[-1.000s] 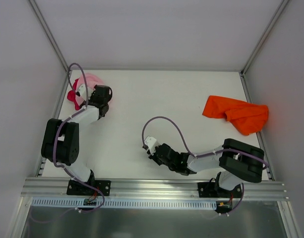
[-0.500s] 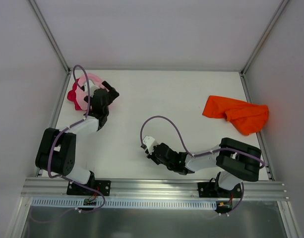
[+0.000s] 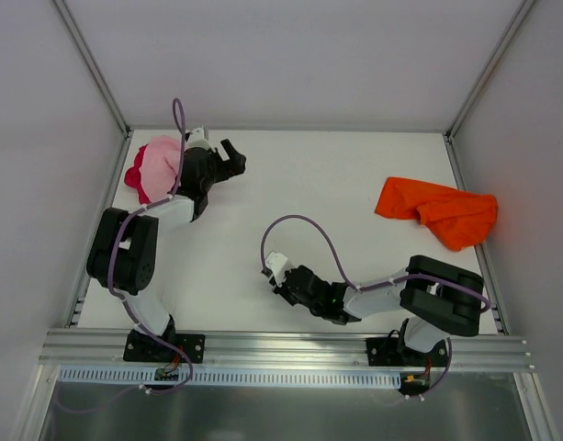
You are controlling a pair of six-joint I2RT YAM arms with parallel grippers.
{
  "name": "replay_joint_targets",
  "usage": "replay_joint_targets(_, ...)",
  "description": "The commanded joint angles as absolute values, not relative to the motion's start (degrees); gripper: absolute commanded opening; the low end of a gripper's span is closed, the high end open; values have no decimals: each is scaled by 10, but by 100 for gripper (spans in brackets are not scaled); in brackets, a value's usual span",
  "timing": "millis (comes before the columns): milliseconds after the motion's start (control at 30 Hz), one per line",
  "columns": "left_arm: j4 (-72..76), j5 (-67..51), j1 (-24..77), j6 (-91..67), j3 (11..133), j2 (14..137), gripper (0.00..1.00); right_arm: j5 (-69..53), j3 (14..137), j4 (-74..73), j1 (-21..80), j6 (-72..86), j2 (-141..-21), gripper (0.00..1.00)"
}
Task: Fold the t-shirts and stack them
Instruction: Put the neatly folded tshirt into the corner of the board with the left arm
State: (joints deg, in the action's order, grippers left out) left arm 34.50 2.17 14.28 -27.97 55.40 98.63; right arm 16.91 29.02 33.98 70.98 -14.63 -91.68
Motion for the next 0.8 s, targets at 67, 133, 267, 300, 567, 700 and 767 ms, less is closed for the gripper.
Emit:
replay_joint_targets(67, 309, -64, 142, -247, 655, 1064, 91, 166, 277, 263, 714, -147, -944, 15)
replay_joint_targets(133, 276, 15, 142, -261, 655, 1069, 92, 165, 274, 263, 714, -146, -940, 15)
replay_joint_targets(267, 260, 123, 142, -272, 620, 1041, 91, 169, 267, 271, 714, -145, -941, 15)
replay_joint_targets(300, 247, 140, 142, -274, 622, 1038, 91, 169, 268, 269, 714, -144, -942, 15)
replay_joint_targets(567, 27, 361, 133, -393, 658, 1012, 91, 165, 253, 272, 714, -138, -915, 15)
replay_joint_targets(700, -24, 374, 96, -460, 649, 995, 91, 157, 245, 279, 714, -132, -910, 14)
replay_joint_targets(767, -32, 373, 82, -481, 632, 980, 91, 155, 244, 279, 714, -131, -911, 14)
